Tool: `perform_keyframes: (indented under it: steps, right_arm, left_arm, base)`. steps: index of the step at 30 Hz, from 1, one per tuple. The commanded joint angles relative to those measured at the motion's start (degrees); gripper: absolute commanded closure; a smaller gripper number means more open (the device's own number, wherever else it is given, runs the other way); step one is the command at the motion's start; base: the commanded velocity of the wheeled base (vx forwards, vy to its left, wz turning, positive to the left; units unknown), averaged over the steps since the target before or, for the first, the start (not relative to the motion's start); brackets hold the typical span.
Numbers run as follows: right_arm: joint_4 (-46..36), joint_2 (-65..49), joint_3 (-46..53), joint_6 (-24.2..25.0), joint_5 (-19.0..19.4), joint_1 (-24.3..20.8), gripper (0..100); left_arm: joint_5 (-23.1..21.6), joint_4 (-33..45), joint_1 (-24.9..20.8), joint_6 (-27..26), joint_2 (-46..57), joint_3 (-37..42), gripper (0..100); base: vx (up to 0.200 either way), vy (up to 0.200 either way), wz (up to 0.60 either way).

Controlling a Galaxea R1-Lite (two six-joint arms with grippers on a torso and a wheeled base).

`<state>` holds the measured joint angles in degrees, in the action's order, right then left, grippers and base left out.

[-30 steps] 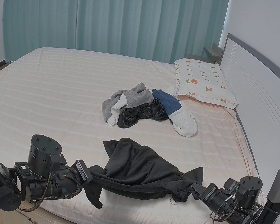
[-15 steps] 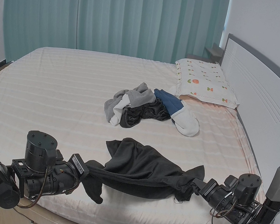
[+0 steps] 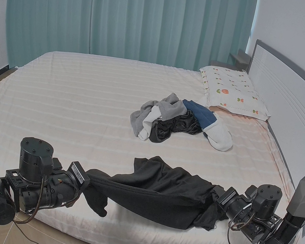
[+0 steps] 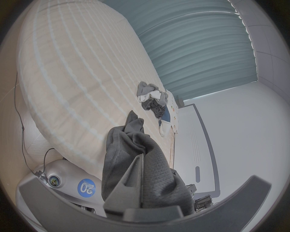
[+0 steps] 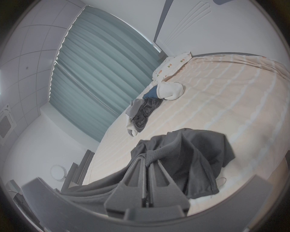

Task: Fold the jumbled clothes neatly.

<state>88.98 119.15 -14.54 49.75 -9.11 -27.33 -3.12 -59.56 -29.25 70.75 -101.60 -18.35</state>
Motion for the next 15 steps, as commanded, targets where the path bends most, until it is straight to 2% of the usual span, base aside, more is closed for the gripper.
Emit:
perform_keyframes:
  steps: [1, 4, 15]
  right_arm:
    - [0.67, -0.23, -1.89, -0.09, -1.88, -0.09, 100]
    - [0.67, -0.94, -2.6, 0.0, -3.02, -0.18, 100]
    - [0.58, -3.75, -3.56, -0.36, -2.5, -1.06, 100]
  left_arm:
    - [0.04, -0.03, 0.5, 0.0, 1.84, 0.33, 100]
    - [0.4, -0.03, 0.5, -0.35, 2.46, 0.77, 100]
    - [-0.04, -0.11, 0.5, -0.09, 3.42, 1.03, 100]
  base:
    - [0.0, 0.2, 0.0]
    - [0.0, 0.2, 0.0]
    - [0.0, 0.2, 0.0]
